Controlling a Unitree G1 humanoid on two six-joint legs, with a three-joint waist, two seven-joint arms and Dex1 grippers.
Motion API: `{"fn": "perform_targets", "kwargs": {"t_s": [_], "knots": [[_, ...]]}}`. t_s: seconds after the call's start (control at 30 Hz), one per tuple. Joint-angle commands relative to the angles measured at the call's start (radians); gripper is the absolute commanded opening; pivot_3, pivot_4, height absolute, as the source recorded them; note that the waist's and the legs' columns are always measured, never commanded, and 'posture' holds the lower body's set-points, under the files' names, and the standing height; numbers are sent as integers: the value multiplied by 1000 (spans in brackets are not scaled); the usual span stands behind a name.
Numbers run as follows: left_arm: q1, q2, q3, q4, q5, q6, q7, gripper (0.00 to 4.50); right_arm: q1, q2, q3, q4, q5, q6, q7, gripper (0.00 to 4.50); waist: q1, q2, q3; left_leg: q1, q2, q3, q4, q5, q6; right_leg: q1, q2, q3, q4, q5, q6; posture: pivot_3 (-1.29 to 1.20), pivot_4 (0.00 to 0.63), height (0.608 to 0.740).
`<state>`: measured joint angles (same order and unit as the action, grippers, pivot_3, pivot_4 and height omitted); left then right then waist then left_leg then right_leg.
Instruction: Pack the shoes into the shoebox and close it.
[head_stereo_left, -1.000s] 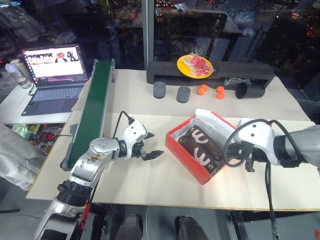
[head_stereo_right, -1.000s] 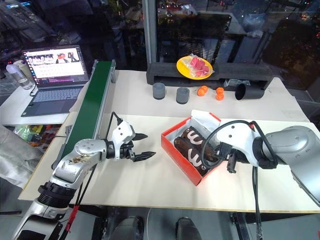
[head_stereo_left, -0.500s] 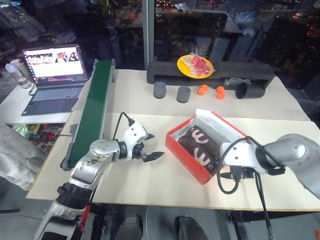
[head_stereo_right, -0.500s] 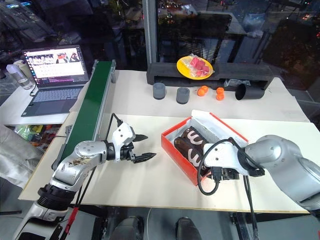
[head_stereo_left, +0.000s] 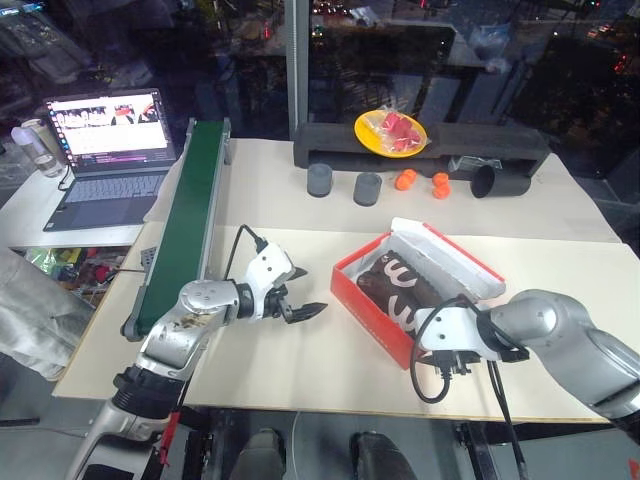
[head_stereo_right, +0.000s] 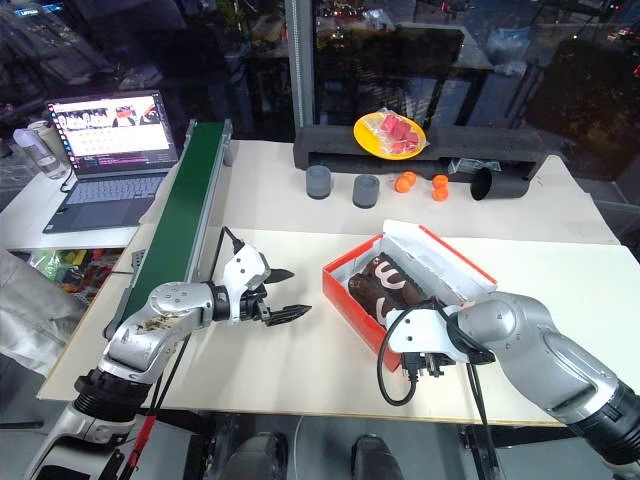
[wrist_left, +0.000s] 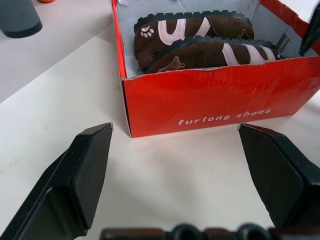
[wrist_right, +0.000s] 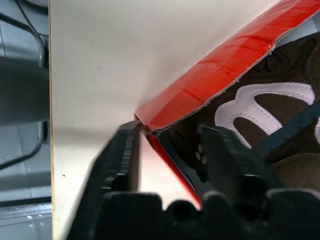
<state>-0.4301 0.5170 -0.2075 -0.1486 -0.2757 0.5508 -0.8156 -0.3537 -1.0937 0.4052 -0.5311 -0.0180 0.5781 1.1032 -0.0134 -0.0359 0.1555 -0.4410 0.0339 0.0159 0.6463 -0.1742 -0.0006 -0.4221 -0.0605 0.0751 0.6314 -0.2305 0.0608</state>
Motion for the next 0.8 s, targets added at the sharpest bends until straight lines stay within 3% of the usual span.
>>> {"fn": "perform_targets", "kwargs": {"t_s": [0.03, 0.1, 0.3, 0.57, 0.8], "knots": [[0, 10, 27, -52, -8, 5, 4, 4318, -9, 9, -30, -24, -16, 22, -5, 598, 0, 0, 0, 0, 0, 0, 0, 0, 0, 0, 0, 0, 0, 0, 0, 0, 150, 740], [1, 11, 30, -54, -8, 7, 4, 4318, -10, 17, -25, -19, -24, 26, -10, 124, 1, 0, 0, 0, 0, 0, 1, 0, 0, 0, 0, 0, 0, 0, 0, 0, 150, 740], [-11, 6, 30, -42, -5, 11, 8, 4318, -39, 69, -14, 34, -45, 49, -33, 124, 1, 0, 0, 0, 0, 0, 1, 0, 0, 1, 0, 0, 0, 0, 0, 0, 150, 740], [-24, -13, 21, -32, -5, 24, 13, 4318, -220, 258, 66, 324, -168, 65, -136, 124, -3, 0, 0, 2, 0, 0, 5, 1, -1, 3, 0, 0, 2, 2, -1, 0, 150, 740], [-21, -14, 19, -35, -5, 23, 9, 4318, -284, 365, 22, 466, -200, 102, -235, 124, 1, 0, 0, 2, 0, 0, 6, 1, -1, 4, 0, 0, 2, 2, -1, 0, 150, 740]]}}
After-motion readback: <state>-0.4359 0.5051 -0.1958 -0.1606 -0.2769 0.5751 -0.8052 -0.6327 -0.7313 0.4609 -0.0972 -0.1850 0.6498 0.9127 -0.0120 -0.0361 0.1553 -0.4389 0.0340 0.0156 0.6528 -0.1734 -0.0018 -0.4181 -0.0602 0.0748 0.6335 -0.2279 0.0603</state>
